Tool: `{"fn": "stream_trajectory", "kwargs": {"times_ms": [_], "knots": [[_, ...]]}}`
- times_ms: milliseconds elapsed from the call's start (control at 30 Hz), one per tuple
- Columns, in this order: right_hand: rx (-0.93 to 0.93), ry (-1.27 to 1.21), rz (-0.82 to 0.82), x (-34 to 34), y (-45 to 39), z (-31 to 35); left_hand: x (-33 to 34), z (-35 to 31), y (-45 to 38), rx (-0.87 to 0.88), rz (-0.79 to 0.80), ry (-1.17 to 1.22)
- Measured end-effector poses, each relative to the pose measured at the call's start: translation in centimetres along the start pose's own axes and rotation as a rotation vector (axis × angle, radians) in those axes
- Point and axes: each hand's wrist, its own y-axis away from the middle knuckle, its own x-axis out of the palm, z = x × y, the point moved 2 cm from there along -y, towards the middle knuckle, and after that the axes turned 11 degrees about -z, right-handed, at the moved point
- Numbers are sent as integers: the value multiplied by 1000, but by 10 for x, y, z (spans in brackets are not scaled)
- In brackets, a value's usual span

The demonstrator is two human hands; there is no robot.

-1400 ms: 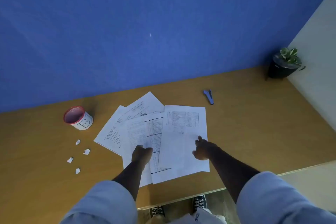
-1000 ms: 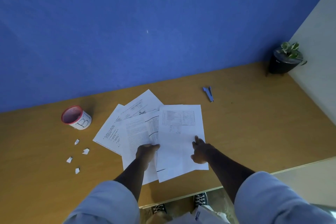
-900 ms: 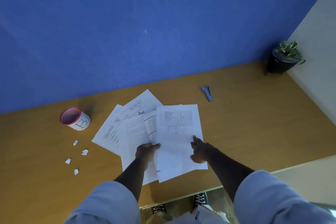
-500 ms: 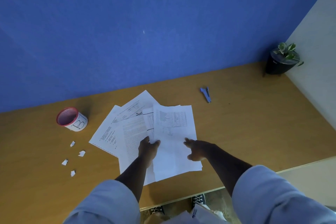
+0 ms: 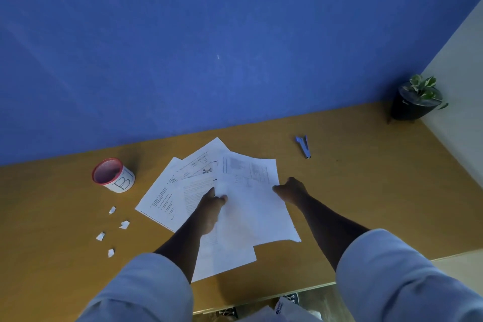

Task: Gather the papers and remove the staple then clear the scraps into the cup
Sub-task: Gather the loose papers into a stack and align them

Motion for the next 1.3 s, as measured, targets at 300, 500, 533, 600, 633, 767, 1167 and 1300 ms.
{"fn": "stream_trajectory", "kwargs": {"times_ms": [300,500,533,600,633,767,1167,1300], "knots": [[247,-573,209,-4,-6,11,-18,-14,2,26,141,302],[74,-591,133,-11,-14,32,-28,-25,-3,88,125,281],[22,-591,132,-11,-14,34,-29,-28,-4,95,116,262],[-72,-582,142,-11,-12,40,-30,-34,-6,129,74,230],[-107,-575,146,-11,-11,43,-30,-37,-7,151,38,218],[-169,-554,144,-7,-7,54,-30,-48,-11,238,-48,164],[-301,-540,16,-24,-1,86,-40,-75,-11,453,-82,144],[-342,-464,-13,-26,2,86,-42,-75,-9,467,-90,159]]}}
